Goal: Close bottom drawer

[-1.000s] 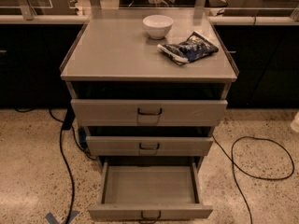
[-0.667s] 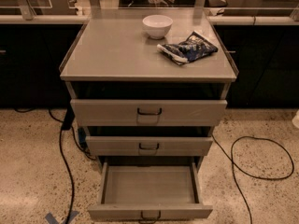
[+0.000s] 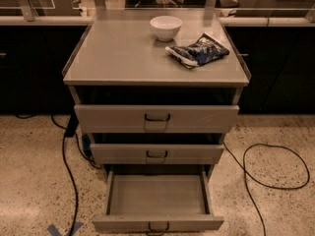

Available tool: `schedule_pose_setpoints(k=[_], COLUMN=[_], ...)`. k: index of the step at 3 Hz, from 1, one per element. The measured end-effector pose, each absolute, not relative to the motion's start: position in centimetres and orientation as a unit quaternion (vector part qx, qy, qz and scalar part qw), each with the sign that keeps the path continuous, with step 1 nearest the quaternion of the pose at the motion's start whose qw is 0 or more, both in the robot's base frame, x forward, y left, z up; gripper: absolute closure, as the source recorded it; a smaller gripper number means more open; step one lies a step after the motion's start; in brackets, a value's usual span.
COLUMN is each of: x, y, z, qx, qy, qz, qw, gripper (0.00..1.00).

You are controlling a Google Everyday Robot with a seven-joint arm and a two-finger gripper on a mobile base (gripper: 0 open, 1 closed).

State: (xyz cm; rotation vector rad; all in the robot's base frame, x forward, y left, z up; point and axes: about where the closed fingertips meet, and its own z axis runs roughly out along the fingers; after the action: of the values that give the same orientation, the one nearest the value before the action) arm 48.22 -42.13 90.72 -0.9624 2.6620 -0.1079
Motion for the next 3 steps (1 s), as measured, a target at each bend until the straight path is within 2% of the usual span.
schedule_pose_setpoints(k=[1,3], x=[48.0,47.6], y=[-44.1,-45.1], z=[87.7,79.4], qx=[-0.298,-0.266], qy=[0.941,0.956], qz=[-0.074,-0.060], qw=[0.145,0.111], gripper=[0.00,0.00])
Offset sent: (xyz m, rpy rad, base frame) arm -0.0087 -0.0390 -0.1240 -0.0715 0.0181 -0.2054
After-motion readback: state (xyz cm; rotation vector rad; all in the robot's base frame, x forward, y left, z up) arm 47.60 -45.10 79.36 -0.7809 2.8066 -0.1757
